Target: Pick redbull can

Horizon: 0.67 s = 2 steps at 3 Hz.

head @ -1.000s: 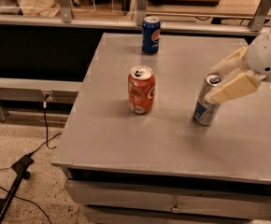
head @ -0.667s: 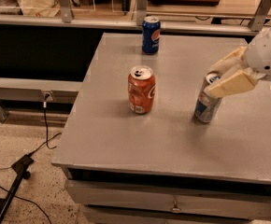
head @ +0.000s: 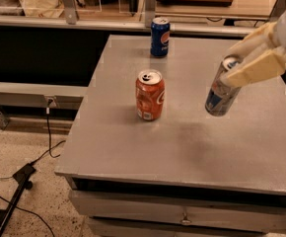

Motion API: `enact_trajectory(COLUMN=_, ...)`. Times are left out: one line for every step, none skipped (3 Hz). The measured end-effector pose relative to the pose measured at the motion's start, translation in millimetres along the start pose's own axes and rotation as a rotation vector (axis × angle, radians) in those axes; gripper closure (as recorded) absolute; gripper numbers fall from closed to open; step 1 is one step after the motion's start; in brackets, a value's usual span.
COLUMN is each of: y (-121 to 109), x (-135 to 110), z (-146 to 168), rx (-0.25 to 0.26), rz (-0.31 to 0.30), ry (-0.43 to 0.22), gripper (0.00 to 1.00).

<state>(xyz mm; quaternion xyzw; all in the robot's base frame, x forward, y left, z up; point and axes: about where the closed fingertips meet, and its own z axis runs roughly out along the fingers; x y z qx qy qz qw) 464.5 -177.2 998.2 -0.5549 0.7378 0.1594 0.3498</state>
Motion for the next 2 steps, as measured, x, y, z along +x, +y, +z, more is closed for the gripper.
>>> enact_trajectory(y=6.5, x=-42.4, z=-40.5, rx=0.061, rz=-0.082, ry=-0.028, gripper=1.0)
enact_trajectory(y=6.5, x=-42.4, z=-40.5, rx=0.061, rz=-0.082, ry=-0.028, gripper=1.0)
